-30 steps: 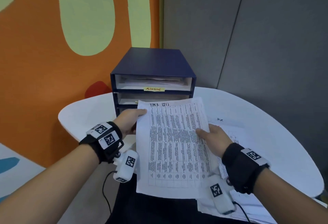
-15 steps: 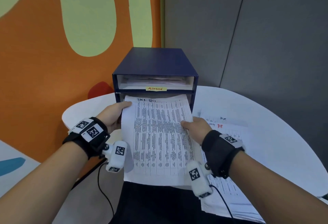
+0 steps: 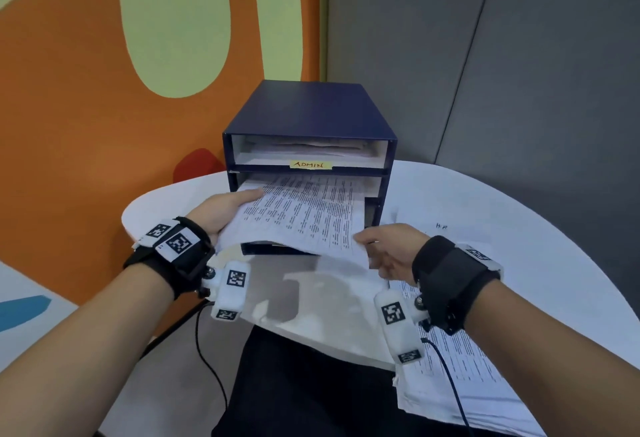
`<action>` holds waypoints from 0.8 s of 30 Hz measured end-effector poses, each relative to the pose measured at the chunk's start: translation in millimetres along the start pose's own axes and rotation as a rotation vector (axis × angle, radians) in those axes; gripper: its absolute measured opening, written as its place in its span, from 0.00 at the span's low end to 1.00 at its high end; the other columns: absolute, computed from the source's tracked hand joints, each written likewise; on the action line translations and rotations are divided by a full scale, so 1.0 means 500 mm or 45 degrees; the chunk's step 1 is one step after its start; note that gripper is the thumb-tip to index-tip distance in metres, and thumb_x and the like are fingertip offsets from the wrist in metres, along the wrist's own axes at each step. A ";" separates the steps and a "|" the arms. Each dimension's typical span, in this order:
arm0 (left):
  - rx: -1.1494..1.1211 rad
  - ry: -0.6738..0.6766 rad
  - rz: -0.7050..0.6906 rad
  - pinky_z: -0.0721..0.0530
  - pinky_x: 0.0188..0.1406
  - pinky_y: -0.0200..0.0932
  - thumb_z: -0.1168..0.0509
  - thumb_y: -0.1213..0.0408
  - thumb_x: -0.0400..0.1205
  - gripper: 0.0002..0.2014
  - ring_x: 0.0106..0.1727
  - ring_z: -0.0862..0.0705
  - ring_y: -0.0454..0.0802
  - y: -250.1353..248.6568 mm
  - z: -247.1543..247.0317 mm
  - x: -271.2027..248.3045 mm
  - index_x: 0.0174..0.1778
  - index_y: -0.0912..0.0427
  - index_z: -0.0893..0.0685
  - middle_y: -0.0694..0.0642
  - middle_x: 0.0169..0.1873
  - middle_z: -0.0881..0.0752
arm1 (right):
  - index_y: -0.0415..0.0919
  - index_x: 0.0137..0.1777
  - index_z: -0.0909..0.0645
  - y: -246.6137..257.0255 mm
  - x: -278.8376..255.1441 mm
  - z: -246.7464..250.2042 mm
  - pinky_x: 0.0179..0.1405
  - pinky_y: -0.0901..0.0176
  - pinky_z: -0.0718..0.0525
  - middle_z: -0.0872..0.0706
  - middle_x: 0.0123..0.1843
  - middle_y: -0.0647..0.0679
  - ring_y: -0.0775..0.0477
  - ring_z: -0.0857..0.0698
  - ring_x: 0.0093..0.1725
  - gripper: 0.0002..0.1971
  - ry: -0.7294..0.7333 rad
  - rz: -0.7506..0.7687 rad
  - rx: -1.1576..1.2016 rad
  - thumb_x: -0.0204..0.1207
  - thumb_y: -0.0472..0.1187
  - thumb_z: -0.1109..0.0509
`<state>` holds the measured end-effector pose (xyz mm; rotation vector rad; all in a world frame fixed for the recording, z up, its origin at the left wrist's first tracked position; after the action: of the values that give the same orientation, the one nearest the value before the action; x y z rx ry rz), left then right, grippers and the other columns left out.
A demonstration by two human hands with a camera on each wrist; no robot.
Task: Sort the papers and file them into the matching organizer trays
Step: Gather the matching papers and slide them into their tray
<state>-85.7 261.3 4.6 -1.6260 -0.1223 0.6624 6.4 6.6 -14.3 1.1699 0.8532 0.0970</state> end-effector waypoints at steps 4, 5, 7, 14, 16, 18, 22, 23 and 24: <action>0.049 -0.016 -0.032 0.20 0.18 0.31 0.35 0.55 0.84 0.12 0.19 0.18 0.41 -0.009 -0.004 -0.011 0.43 0.58 0.13 0.50 0.27 0.14 | 0.36 0.54 0.24 0.040 0.014 0.012 0.12 0.71 0.39 0.22 0.34 0.43 0.58 0.32 0.13 0.06 -0.148 0.127 0.215 0.82 0.38 0.35; 0.045 -0.026 0.009 0.26 0.13 0.31 0.32 0.54 0.81 0.10 0.16 0.22 0.42 -0.005 0.001 -0.016 0.40 0.57 0.14 0.51 0.25 0.17 | 0.36 0.56 0.24 0.054 0.014 0.013 0.12 0.71 0.40 0.19 0.33 0.44 0.59 0.33 0.12 0.07 -0.170 0.149 0.257 0.83 0.39 0.37; 0.038 -0.015 0.078 0.30 0.10 0.28 0.29 0.58 0.79 0.07 0.15 0.25 0.39 0.003 0.013 -0.019 0.41 0.57 0.15 0.53 0.30 0.18 | 0.37 0.60 0.24 0.080 0.014 0.016 0.12 0.72 0.38 0.16 0.32 0.46 0.59 0.31 0.12 0.09 -0.217 0.181 0.330 0.84 0.39 0.39; 0.137 0.028 -0.040 0.26 0.14 0.29 0.29 0.64 0.80 0.06 0.19 0.24 0.41 -0.012 0.012 -0.012 0.48 0.62 0.17 0.51 0.28 0.18 | 0.41 0.61 0.22 0.082 -0.001 -0.014 0.21 0.65 0.32 0.17 0.42 0.47 0.52 0.15 0.25 0.14 -0.138 0.156 0.264 0.78 0.41 0.32; 0.182 0.004 -0.067 0.24 0.16 0.30 0.27 0.63 0.79 0.08 0.21 0.23 0.42 -0.012 0.007 -0.007 0.48 0.62 0.17 0.51 0.28 0.17 | 0.38 0.61 0.24 0.077 -0.005 -0.012 0.21 0.64 0.31 0.16 0.40 0.47 0.52 0.15 0.24 0.12 -0.151 0.193 0.268 0.79 0.36 0.34; 0.183 -0.007 -0.070 0.24 0.15 0.30 0.27 0.60 0.78 0.09 0.20 0.22 0.41 -0.016 -0.003 -0.010 0.48 0.62 0.16 0.51 0.27 0.15 | 0.36 0.63 0.25 0.077 -0.005 -0.004 0.18 0.66 0.29 0.13 0.44 0.43 0.53 0.15 0.22 0.12 -0.212 0.246 0.315 0.81 0.34 0.37; 0.123 0.048 -0.022 0.23 0.15 0.29 0.30 0.56 0.80 0.12 0.20 0.22 0.40 -0.014 -0.023 -0.019 0.54 0.59 0.14 0.56 0.42 0.08 | 0.37 0.62 0.28 0.084 -0.003 0.003 0.18 0.66 0.22 0.12 0.49 0.39 0.54 0.13 0.24 0.10 -0.277 0.311 0.488 0.83 0.31 0.43; 0.115 0.052 0.001 0.23 0.15 0.29 0.30 0.57 0.80 0.11 0.19 0.22 0.39 -0.010 -0.021 -0.021 0.54 0.59 0.14 0.56 0.42 0.08 | 0.38 0.60 0.29 0.087 -0.003 0.002 0.20 0.64 0.20 0.13 0.45 0.41 0.53 0.12 0.26 0.08 -0.284 0.315 0.527 0.84 0.30 0.44; 0.124 0.054 0.025 0.25 0.14 0.28 0.30 0.58 0.80 0.10 0.18 0.23 0.39 -0.004 -0.017 -0.022 0.52 0.59 0.14 0.55 0.39 0.10 | 0.38 0.60 0.30 0.089 -0.003 0.002 0.22 0.63 0.18 0.14 0.42 0.41 0.51 0.11 0.28 0.09 -0.294 0.311 0.558 0.84 0.30 0.44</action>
<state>-89.8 249.3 10.6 -1.5479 -0.0424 0.6394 21.5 24.1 23.8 1.6602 0.5354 -0.0284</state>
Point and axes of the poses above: each hand's wrist, its own x-axis towards the middle knuckle, its own z-axis out of the back of the hand, y = z × x, the point moved 9 cm from there along x, towards the middle knuckle
